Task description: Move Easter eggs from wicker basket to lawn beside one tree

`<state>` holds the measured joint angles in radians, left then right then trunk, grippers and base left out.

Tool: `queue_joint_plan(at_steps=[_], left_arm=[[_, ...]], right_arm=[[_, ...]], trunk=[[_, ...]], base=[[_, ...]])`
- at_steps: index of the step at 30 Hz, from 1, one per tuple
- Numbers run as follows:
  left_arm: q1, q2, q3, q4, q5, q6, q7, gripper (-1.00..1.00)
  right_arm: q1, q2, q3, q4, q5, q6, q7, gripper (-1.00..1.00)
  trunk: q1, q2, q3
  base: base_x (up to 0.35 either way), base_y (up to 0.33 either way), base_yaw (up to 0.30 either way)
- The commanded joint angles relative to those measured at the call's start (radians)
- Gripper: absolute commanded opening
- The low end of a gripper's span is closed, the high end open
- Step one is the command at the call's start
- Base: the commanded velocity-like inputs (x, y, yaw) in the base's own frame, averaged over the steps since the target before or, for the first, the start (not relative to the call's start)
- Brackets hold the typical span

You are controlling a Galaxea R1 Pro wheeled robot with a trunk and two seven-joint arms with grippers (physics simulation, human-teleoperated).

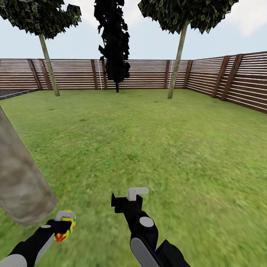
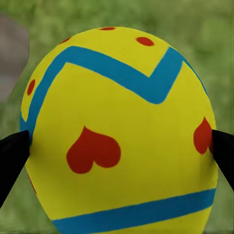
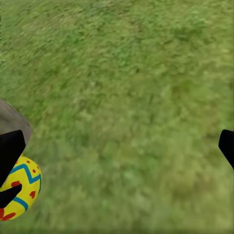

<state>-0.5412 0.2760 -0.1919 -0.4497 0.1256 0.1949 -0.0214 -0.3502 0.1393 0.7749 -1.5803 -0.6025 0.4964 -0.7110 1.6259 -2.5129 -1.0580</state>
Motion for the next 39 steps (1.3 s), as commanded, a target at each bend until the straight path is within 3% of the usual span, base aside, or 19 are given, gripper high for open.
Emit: queue_joint_plan(at_steps=[1,13,16,21,25,33,39], left_arm=[[-0.001,0.004,-0.005,-0.001,0.01,0.013,-0.006,-1.0],[0.0,0.01,-0.004,0.009,0.004,0.016,-0.019,-1.0],[0.0,0.009,-0.004,0.055,0.005,-0.005,-0.016,-1.0],[0.0,0.008,-0.004,0.093,0.007,-0.05,-0.014,-1.0],[0.0,0.008,-0.004,0.096,0.008,-0.061,-0.014,-1.0],[0.0,0.008,-0.004,0.096,0.009,-0.068,-0.015,-1.0],[0.0,0.008,-0.004,0.095,0.01,-0.112,-0.015,-1.0]], right_arm=[[-0.001,0.0,0.001,-0.001,-0.007,0.003,-0.008,1.0],[-0.001,0.0,0.003,-0.001,-0.007,0.004,-0.008,1.0],[-0.001,0.0,0.003,-0.001,-0.007,0.004,-0.008,1.0],[-0.001,0.0,0.003,-0.001,-0.007,0.004,-0.008,1.0],[-0.001,0.0,0.003,-0.001,-0.007,0.004,-0.008,1.0],[-0.001,0.0,0.003,-0.001,-0.007,0.004,-0.008,1.0],[-0.001,0.0,0.003,-0.001,-0.007,0.004,-0.008,1.0]], trunk=[[0.0,0.0,-0.001],[0.0,0.0,-0.001],[0.0,0.0,-0.001],[0.002,-0.001,-0.016],[0.002,-0.001,-0.016],[0.005,-0.003,-0.047],[0.007,-0.004,-0.059]], base=[[0.0,0.0,0.0],[0.0,0.0,0.0],[0.0,0.0,0.0],[0.0,0.0,0.0],[0.0,0.0,0.0],[0.0,0.0,0.0],[0.0,0.0,0.0]])
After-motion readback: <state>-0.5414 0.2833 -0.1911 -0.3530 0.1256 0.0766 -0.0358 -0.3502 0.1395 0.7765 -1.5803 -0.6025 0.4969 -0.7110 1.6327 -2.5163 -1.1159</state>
